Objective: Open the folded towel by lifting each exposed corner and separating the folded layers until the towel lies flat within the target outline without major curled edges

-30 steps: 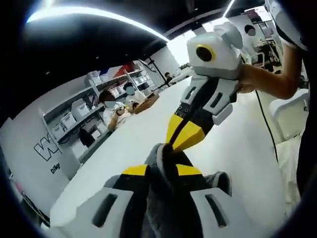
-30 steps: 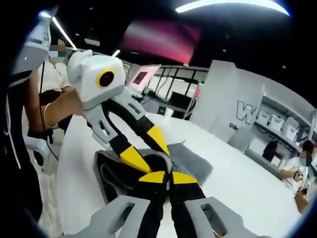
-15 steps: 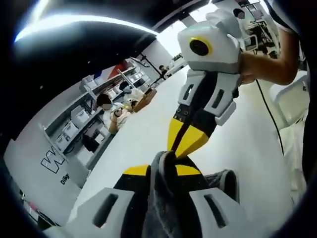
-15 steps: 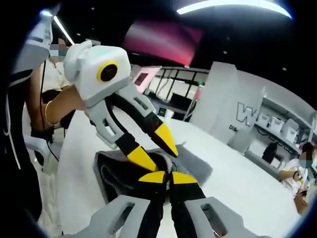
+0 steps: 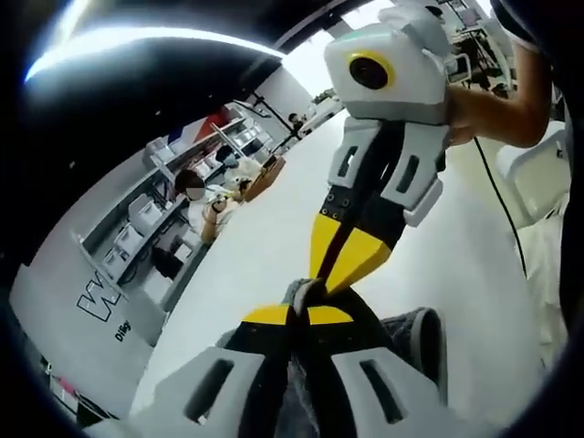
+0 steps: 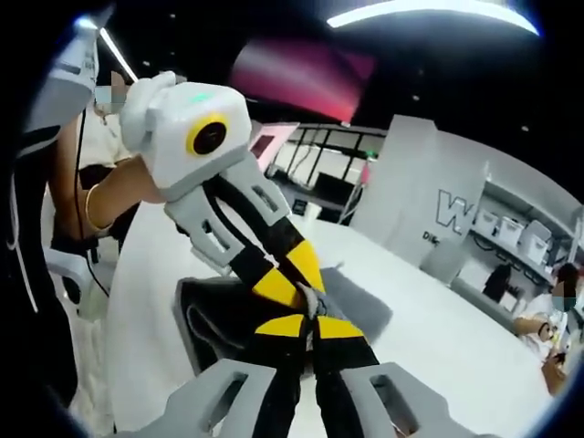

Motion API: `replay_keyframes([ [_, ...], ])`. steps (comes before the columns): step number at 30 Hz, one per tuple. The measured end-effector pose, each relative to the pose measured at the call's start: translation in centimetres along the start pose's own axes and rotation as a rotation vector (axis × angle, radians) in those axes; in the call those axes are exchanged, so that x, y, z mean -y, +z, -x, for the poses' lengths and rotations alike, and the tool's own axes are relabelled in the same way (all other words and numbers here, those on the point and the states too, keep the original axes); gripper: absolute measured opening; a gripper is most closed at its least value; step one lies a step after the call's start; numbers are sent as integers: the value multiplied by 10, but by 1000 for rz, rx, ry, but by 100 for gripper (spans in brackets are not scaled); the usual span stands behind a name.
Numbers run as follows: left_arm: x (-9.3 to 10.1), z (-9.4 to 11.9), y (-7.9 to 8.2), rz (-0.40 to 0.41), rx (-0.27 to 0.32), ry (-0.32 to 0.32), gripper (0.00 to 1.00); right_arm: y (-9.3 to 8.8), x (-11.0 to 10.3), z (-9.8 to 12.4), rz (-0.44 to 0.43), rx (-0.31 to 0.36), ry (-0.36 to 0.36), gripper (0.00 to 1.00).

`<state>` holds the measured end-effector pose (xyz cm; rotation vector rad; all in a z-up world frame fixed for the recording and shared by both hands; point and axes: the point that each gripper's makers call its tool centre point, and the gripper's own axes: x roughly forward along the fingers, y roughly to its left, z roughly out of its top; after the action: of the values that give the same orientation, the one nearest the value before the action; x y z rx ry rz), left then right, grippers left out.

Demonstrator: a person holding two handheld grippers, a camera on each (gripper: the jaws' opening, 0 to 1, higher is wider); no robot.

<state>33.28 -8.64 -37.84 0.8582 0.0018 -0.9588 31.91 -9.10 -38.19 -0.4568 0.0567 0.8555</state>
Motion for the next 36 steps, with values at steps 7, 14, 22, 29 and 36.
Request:
replay_keyframes([
  [7,-6,1,-8,85,-1,18,2,3,-1,1,-15,19,1,0],
  [14,-9,6,-2,167,74,12,2,3,-2,3,-27,24,2,0],
  [22,-34,16,-22,180,45,116,2,0,-3,2,-32,19,4,0],
  [29,-64,38,-41,227,36,227,2,-1,-3,2,-34,16,-1,0],
  [36,-82,61,-58,267,23,311,2,-2,-7,-1,-38,10,12,0],
])
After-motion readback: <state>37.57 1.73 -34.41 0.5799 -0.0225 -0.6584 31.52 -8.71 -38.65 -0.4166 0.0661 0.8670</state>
